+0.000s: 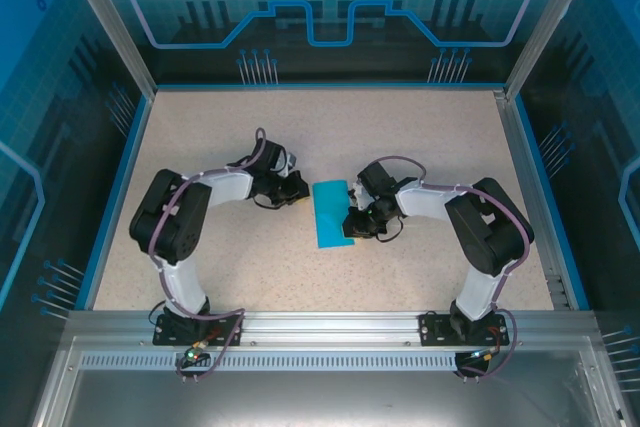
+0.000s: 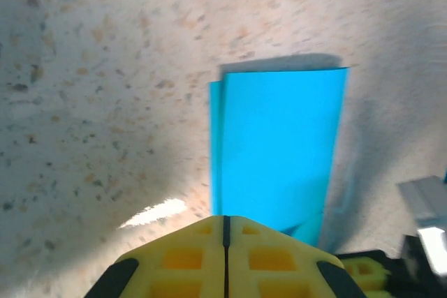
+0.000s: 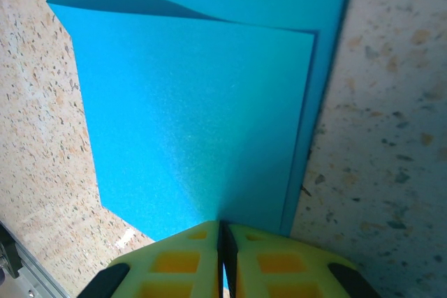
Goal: Fold a paper plane with a square sheet of paper (pick it up from the middle)
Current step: Fold the triangle a second time at the center of the table.
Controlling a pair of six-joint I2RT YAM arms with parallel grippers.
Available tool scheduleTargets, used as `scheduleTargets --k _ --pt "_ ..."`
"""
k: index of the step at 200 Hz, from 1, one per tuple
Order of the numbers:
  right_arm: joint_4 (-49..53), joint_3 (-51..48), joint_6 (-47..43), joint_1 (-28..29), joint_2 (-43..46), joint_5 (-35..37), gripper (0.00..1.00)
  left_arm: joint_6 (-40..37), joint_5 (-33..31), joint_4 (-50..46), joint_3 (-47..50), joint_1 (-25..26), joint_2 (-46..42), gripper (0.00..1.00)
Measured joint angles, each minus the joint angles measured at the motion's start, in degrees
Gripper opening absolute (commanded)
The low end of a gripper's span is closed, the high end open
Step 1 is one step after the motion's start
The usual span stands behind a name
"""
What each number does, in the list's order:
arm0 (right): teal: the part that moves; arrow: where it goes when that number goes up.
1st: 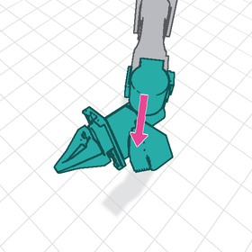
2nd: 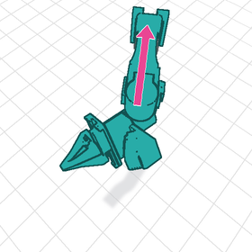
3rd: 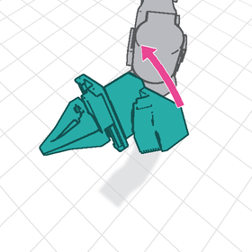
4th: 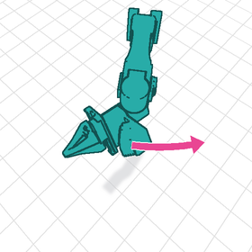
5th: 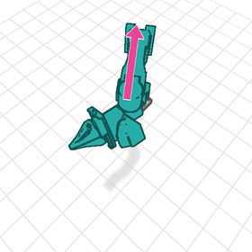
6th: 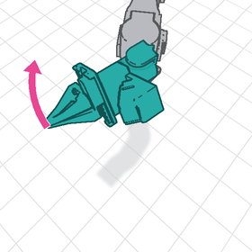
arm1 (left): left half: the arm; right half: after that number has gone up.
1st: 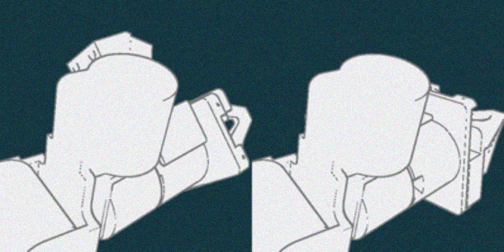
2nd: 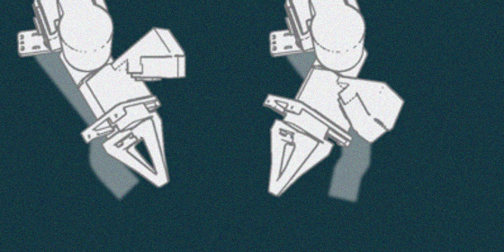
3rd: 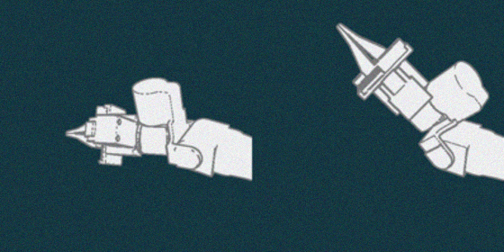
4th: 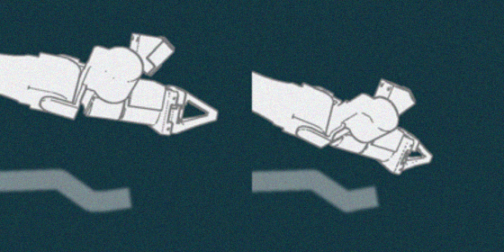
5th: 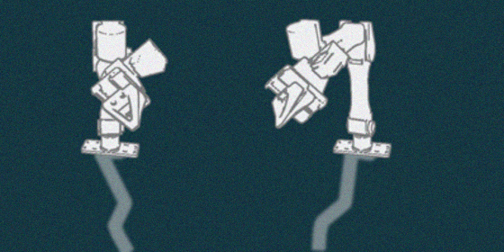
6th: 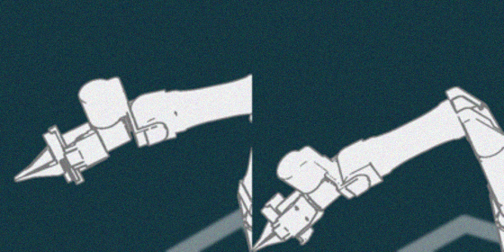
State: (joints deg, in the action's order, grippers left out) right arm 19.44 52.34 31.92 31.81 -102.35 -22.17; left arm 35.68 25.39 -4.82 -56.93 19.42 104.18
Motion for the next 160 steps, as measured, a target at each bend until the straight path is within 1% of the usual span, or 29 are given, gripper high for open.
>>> scheduleTargets --k 23,39,76,92,122,160 --pt "-0.1 -0.2 0.0 0.0 0.0 -0.2 0.12 1.1 -0.1 1.3 1.9 1.1 -5.4 0.07" --pt "-0.4 -0.3 0.0 -0.2 0.0 -0.5 0.11 2.5 -0.1 2.7 3.1 3.5 -6.9 0.07" --pt "-0.9 -0.6 0.0 -0.3 0.2 -0.8 0.11 6.1 0.3 5.2 3.7 11.6 -4.2 0.05" --pt "-0.9 -0.7 0.0 -0.4 0.2 -0.8 0.11 7.4 0.6 5.8 3.7 13.8 -2.0 0.05" --pt "-1.1 -0.8 0.2 -0.3 0.2 -0.8 0.11 9.3 1.0 6.4 3.7 15.0 1.2 0.04" --pt "-1.3 -0.9 0.2 -0.4 0.3 -0.9 0.11 9.9 1.0 6.4 3.7 15.3 2.1 0.04"
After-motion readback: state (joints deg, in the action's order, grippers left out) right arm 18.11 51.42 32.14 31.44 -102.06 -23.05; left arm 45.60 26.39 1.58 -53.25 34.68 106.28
